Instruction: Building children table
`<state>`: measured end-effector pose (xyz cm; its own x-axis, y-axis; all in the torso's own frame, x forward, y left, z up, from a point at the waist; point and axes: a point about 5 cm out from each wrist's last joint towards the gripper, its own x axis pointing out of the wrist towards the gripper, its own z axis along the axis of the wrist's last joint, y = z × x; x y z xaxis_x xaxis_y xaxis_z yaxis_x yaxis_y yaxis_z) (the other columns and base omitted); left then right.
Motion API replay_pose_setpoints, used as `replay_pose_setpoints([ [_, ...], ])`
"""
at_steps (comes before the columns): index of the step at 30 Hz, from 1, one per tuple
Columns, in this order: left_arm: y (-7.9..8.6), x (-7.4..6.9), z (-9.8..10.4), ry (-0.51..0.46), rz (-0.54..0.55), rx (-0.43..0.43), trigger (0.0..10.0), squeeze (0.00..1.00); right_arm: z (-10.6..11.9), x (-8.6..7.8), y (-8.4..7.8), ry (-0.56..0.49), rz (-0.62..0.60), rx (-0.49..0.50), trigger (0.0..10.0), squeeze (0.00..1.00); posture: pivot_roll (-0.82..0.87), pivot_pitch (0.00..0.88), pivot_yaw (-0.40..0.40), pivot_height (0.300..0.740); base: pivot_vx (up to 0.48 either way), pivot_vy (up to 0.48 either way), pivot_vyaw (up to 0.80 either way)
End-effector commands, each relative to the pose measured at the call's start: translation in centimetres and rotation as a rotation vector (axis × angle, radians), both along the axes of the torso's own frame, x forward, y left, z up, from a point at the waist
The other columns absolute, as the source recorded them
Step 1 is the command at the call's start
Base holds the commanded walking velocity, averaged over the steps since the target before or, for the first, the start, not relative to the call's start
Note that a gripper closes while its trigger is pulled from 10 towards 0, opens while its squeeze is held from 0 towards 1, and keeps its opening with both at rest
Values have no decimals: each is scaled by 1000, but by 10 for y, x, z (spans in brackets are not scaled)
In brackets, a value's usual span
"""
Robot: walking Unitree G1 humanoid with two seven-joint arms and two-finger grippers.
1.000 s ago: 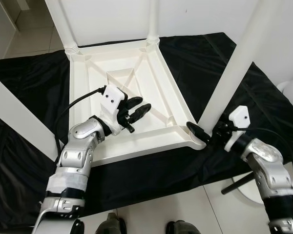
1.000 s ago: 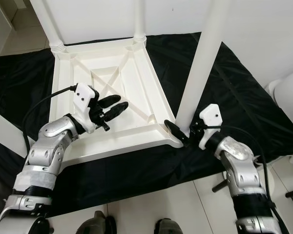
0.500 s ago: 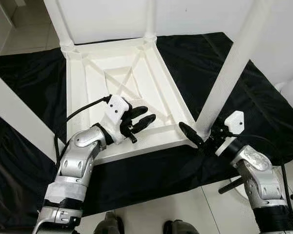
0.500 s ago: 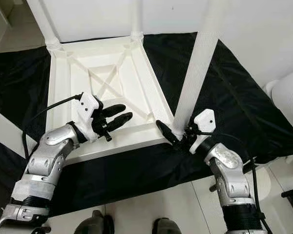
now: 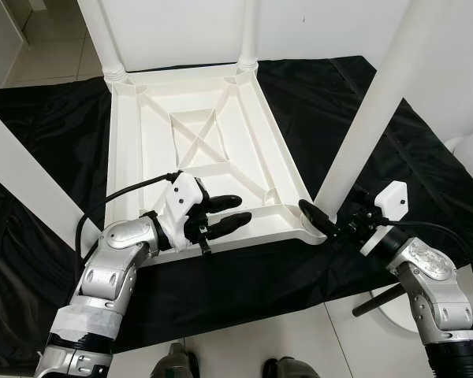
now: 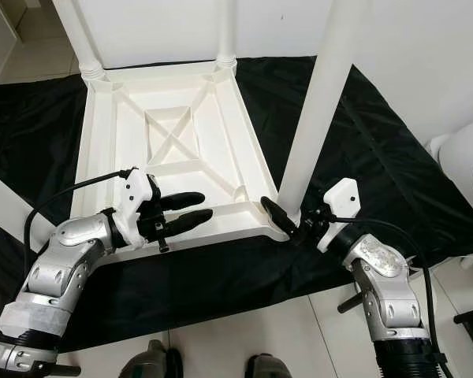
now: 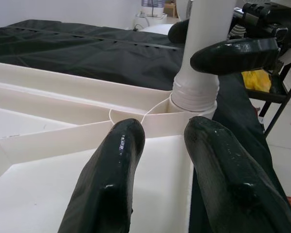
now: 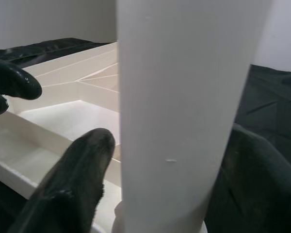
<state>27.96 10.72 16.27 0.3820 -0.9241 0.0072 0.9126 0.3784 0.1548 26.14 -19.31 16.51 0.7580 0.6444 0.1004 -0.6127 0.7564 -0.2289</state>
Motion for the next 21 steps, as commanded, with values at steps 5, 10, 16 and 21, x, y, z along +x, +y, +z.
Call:
replay_pose_setpoints([
  [5, -8, -8, 4, -4, -53, -22, 10000, 0, -9, -7, 2, 47, -25, 8, 0, 0, 10, 1, 6, 740, 0, 0, 0],
  [10, -20, -17, 7, 11, -107, -44, 10000, 0, -13, -10, 3, 57, -68, 26, 0, 0, 7, 0, 4, 740, 0, 0, 0],
  [16, -29, -19, 7, 42, -120, -76, 10000, 0, -12, -10, 3, 44, -212, 72, 10000, 0, 3, 0, 5, 740, 0, 0, 0],
  [21, -34, -19, 7, 35, -123, -88, 10000, 0, -22, -12, 3, 53, -398, 117, 10000, 0, -9, 0, 10, 740, 0, 0, 0],
])
